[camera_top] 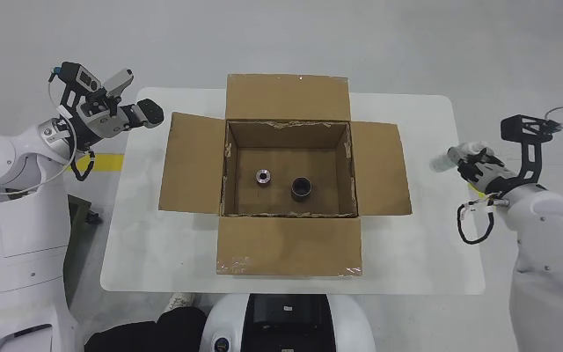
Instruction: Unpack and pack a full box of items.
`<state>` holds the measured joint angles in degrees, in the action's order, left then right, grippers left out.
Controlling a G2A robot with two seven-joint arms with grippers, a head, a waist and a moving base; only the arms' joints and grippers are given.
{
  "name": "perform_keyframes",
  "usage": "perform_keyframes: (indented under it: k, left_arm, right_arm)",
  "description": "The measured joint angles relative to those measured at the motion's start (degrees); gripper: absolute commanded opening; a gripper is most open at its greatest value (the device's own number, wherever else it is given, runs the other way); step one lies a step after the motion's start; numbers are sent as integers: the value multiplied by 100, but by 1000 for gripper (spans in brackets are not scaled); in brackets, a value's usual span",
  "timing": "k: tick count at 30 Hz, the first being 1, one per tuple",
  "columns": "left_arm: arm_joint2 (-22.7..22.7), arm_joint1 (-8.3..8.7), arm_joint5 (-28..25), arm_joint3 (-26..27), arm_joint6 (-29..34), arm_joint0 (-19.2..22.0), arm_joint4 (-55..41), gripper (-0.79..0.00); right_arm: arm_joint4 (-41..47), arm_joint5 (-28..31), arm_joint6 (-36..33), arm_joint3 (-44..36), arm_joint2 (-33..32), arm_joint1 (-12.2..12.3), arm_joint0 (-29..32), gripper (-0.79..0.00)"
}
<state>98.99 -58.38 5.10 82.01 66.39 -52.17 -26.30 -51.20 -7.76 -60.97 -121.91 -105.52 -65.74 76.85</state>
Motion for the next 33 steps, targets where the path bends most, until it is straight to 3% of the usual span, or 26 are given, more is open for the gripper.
perform_keyframes:
  k: [10,33]
  left_arm:
    - [0,0,0,0,0,0,0,0]
    - [0,0,0,0,0,0,0,0]
  right_arm:
    - [-369,-58,83,241,-5,42,242,-785]
    - [-78,-267,937,845,460,9,568,-785]
